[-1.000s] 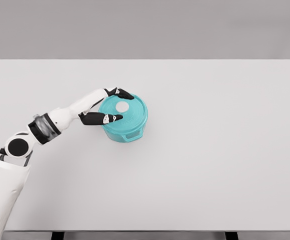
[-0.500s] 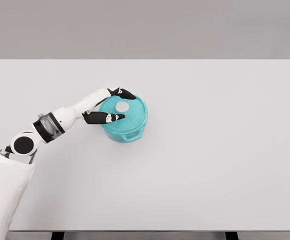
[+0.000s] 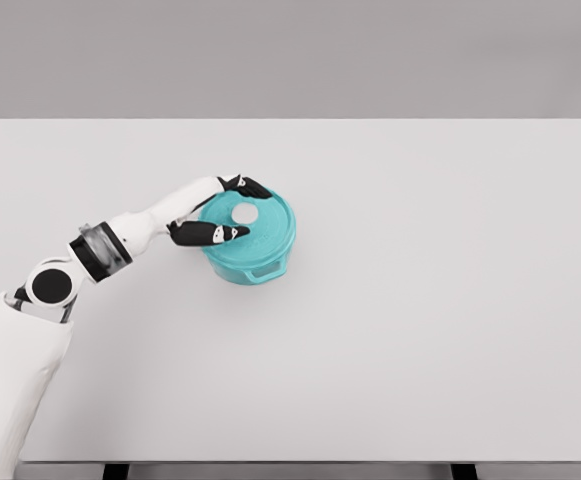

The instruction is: Open the lid of the pot with left arm

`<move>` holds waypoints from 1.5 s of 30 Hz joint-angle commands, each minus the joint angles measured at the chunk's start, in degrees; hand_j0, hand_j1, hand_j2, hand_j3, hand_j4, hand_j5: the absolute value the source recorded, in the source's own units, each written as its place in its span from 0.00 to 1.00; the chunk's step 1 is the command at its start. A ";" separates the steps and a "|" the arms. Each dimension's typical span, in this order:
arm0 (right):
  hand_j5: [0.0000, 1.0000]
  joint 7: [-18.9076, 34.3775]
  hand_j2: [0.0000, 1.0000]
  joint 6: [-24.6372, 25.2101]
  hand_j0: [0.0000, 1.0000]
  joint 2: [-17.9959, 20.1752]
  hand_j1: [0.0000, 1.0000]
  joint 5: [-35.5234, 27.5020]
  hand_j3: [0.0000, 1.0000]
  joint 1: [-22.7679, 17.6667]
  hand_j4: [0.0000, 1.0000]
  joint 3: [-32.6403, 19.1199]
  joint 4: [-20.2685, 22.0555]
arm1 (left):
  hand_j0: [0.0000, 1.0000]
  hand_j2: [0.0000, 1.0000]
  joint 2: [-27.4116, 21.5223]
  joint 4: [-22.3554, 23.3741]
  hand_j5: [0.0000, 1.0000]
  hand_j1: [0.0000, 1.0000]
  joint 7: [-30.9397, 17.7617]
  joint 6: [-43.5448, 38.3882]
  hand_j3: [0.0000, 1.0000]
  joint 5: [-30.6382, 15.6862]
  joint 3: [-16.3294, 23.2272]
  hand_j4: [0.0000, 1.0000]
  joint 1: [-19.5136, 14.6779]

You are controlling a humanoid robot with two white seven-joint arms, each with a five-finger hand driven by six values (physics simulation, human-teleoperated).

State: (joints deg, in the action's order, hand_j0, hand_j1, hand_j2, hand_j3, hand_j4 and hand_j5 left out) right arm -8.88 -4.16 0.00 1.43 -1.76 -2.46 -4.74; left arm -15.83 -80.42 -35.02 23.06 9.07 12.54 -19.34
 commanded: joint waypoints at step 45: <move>1.00 0.00 1.00 -0.06 1.00 0.00 1.00 -0.03 1.00 0.00 1.00 0.00 -0.01 | 0.47 0.47 -1.13 -2.47 0.47 0.47 0.02 -0.47 0.47 -1.24 -4.72 0.47 0.53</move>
State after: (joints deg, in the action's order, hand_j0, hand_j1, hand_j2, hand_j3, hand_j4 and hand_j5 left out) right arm -8.88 -4.17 0.00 1.43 -1.76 -2.46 -4.74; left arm -16.58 -82.56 -35.02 22.63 8.30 8.77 -18.81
